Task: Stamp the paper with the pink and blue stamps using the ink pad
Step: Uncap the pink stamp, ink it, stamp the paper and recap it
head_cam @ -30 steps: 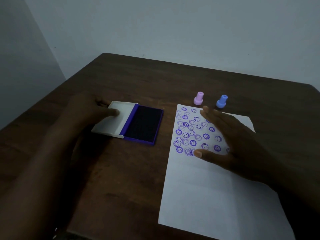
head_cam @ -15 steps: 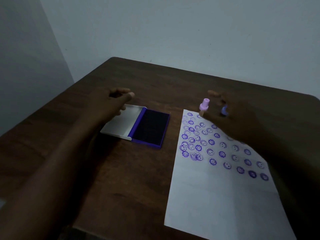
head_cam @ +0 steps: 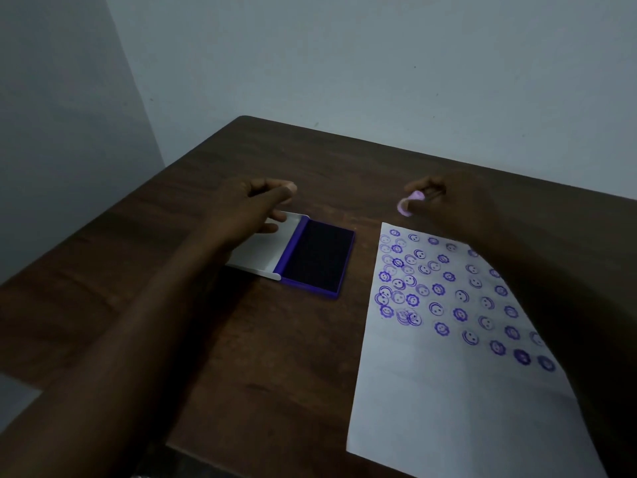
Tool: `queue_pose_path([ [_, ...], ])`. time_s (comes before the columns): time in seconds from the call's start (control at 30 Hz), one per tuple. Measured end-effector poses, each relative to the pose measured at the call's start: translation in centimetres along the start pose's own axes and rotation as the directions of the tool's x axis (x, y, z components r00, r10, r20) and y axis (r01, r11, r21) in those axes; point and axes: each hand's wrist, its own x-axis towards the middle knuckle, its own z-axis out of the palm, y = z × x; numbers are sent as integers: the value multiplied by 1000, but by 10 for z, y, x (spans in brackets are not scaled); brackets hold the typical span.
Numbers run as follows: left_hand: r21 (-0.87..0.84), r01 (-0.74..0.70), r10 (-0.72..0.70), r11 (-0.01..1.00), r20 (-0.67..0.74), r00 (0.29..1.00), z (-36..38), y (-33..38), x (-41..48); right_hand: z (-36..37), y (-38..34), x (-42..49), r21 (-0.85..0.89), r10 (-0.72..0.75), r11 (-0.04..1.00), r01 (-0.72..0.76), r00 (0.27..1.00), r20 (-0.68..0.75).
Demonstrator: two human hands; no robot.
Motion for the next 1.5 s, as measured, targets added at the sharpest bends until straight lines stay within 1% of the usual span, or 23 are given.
queue_pose_path([
  [0.03,-18,5,-5,1000,19,1000,0,1,0,0,-9,-3,167,14,986,-19,999,33],
  [0.07,-38,7,-5,999,44,999,0,1,-1,0,-19,-6,351,24,935,-54,996,87],
  [0.1,-61,3,1,998,73,997,0,3,-1,1,-29,-8,511,23,854,-97,989,149],
  [0.13,-92,-3,13,996,105,994,0,4,-2,3,-38,-9,629,11,763,-144,977,211],
  [0.17,-132,-9,27,991,140,990,-1,5,-3,6,-46,-10,710,-5,678,-190,965,263],
  [0.23,-204,-20,65,979,217,974,-1,8,-6,14,-60,-10,798,-35,553,-242,949,312],
  [0.27,-230,-24,83,973,249,965,-1,8,-6,18,-66,-11,817,-47,519,-251,946,320],
  [0.37,-287,-50,138,957,293,946,0,6,-6,27,-75,-14,847,-65,460,-266,941,331],
  [0.47,-325,-83,181,942,284,941,2,3,-6,31,-77,-16,863,-72,424,-275,940,334],
  [0.57,-347,-108,208,932,264,942,4,2,-5,33,-76,-17,860,-81,435,-269,939,335],
  [0.63,-347,-111,206,931,251,946,5,2,-4,34,-75,-18,848,-84,468,-248,943,323],
  [0.7,-358,-94,191,929,246,950,6,3,-4,35,-75,-19,835,-97,510,-207,950,295],
  [0.8,-370,-66,169,927,253,952,5,5,-4,35,-75,-19,835,-122,528,-154,959,254],
  [0.9,-405,-33,140,914,239,961,1,5,-3,33,-70,-18,814,-96,572,-98,978,184],
  [0.97,-445,0,108,896,218,970,-1,6,-1,30,-66,-17,793,-88,603,-84,981,172],
  [1.0,-461,19,91,887,214,973,-2,6,0,27,-64,-17,762,-94,644,-71,981,171],
  [1.07,-499,62,57,864,220,974,-4,7,2,22,-61,-17,642,-116,766,-18,979,166],
  [1.1,-520,83,42,850,223,974,-5,7,3,21,-59,-17,584,-125,812,0,977,175],
  [1.2,-553,108,18,826,217,976,-6,6,3,24,-62,-19,449,-106,893,-12,966,235],
  [1.27,-567,105,20,817,211,977,-7,6,2,31,-66,-21,294,-121,955,45,962,244],
  [1.33,-584,104,19,805,201,979,-8,6,2,37,-72,-24,161,-163,979,125,955,248],
  [1.5,-621,119,6,775,194,981,-8,8,2,46,-75,-31,83,-201,979,186,948,247],
])
